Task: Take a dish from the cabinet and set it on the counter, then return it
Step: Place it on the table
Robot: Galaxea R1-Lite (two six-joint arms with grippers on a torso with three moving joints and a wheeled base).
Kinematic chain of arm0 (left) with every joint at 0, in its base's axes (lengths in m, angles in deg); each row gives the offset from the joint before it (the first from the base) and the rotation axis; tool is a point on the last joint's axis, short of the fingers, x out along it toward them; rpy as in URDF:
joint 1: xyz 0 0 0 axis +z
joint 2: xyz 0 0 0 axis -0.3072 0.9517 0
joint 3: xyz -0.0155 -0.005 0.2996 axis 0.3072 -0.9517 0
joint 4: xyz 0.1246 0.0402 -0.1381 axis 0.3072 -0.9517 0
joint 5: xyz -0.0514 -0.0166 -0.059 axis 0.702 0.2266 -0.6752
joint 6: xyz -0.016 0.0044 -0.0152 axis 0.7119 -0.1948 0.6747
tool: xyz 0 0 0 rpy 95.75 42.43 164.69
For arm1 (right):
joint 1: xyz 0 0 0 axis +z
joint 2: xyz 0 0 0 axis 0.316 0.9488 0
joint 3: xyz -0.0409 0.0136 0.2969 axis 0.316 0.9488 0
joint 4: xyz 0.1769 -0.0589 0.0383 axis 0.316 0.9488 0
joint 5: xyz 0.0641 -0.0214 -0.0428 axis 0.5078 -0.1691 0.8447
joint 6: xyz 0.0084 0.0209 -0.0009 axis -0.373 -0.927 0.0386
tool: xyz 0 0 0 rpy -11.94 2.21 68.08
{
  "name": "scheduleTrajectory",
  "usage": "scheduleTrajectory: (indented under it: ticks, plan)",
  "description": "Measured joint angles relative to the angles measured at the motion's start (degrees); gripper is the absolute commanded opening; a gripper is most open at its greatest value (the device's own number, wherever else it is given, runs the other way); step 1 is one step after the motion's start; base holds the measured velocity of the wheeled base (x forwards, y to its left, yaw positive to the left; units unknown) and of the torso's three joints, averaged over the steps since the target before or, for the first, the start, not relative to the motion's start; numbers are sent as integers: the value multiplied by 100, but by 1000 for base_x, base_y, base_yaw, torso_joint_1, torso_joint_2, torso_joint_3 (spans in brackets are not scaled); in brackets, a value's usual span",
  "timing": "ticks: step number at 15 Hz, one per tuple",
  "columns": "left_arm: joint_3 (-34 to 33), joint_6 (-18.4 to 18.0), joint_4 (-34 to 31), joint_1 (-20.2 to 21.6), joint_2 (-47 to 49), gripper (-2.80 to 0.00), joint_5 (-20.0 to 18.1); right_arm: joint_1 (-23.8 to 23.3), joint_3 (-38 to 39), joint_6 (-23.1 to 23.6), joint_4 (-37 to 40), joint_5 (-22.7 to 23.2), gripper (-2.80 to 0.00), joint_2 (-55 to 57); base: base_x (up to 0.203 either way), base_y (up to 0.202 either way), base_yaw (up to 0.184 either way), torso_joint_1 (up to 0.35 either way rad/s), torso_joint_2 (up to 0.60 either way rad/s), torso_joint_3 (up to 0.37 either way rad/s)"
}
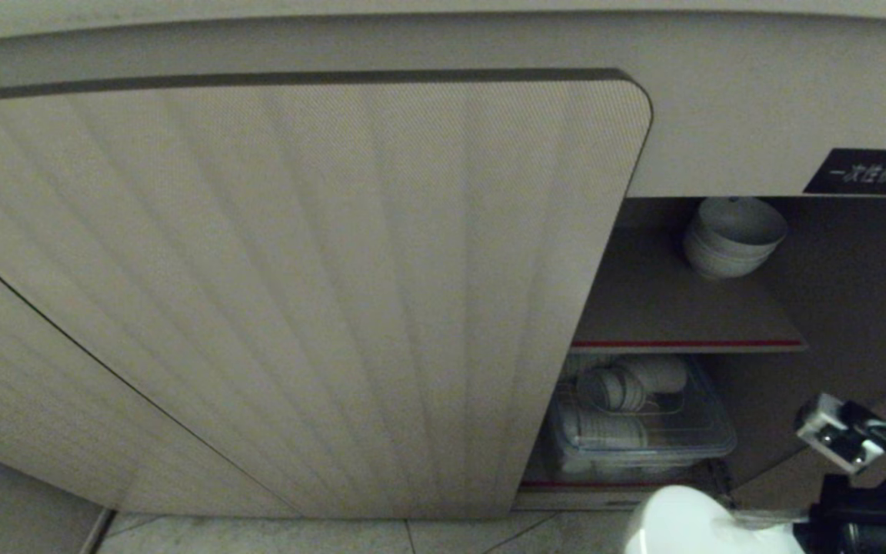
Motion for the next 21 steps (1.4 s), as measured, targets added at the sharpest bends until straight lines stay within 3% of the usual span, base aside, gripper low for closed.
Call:
scheduleTrajectory:
  ticks: [2, 9, 16, 21]
  plan:
    - [0, 1, 0, 0, 0, -280, 1, 0, -37, 67, 217, -104, -280, -3, 0, 0, 0, 0, 0, 0]
    - [0, -1, 0, 2, 0, -280, 2, 31, -11, 784, 429, -1330, -280, -10, 0, 0, 0, 0, 0, 0]
    - [0, 1, 0, 2, 0, -280, -1, 335, 59, 1367, 711, -1634, -280, -363, 0, 0, 0, 0, 0, 0]
    - [0, 0, -1, 2, 0, -280, -1, 460, 213, 1384, 699, -1672, -280, -505, 0, 0, 0, 0, 0, 0]
